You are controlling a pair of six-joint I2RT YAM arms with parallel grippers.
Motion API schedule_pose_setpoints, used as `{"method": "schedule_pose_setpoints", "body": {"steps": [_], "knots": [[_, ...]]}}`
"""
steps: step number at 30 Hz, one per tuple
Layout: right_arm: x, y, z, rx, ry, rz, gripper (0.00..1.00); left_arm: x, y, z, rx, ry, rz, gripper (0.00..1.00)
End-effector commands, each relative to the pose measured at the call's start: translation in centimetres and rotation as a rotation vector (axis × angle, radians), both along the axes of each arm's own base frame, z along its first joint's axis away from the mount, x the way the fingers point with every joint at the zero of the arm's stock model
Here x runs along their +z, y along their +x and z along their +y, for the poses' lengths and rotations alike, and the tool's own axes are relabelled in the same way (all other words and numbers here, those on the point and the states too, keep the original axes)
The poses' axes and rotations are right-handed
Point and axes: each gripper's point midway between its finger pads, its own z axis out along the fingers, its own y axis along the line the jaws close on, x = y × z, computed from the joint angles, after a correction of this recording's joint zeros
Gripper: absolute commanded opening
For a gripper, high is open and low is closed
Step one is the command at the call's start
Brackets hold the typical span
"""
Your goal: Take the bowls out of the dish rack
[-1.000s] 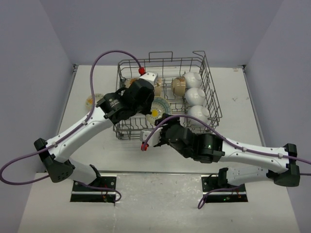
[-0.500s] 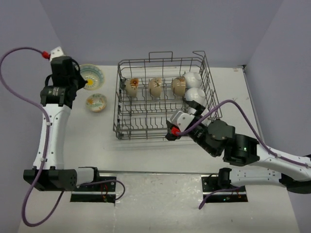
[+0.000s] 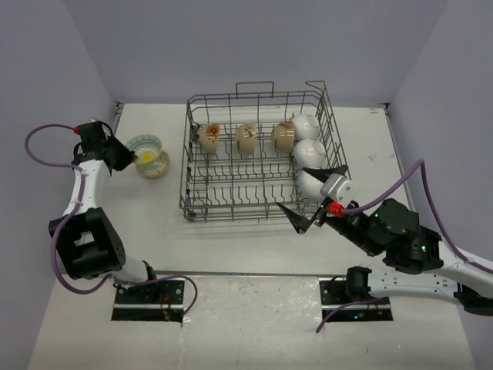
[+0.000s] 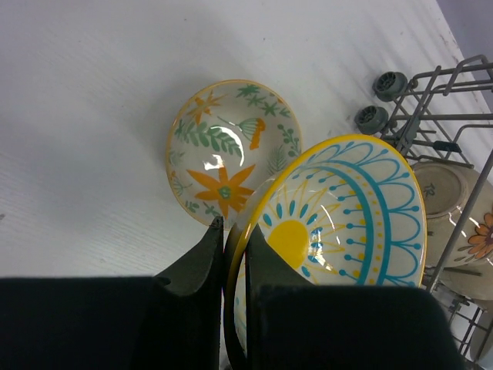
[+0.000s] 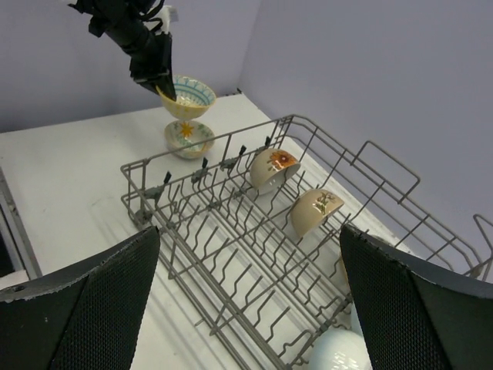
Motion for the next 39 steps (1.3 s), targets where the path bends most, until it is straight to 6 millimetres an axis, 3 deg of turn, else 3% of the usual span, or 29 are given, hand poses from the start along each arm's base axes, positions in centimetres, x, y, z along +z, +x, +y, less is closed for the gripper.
{"method": "schedule_pose_setpoints", "body": {"steps": [1,7,15,17,21,29,39], "knots": [[-0.6,-0.6,0.7,0.040,0.018,0.030,0.99,3.5,3.2,0.1,-0.024,-0.012,-0.215,0.00],[-0.6,-1.2,0.7,0.077,0.038,0.029,0.99,-0.2,4.0,0.3,-0.014,-0.047,-0.168,0.00],[-0.2,-1.7,0.1,0.099,0.067,0.016,0.99,-2.1,3.5,2.5,0.057,0.036,-0.081,0.03],[-0.3,-1.7,0.1,0.099,0.067,0.013,0.99,-2.6,3.6,2.4,0.047,0.030,-0.072,0.05],[-0.1,-1.8,0.0,0.108,0.071,0.006,0.99,-4.4,4.0,2.0,0.023,-0.002,-0.027,0.00],[0.1,-2.0,-0.3,0.117,0.082,-0.002,0.99,-5.1,4.6,1.5,0.010,0.034,0.024,0.00],[0.1,-2.2,-0.5,0.123,0.089,-0.003,0.99,-6.7,4.3,1.3,0.015,0.055,0.102,0.17]]}}
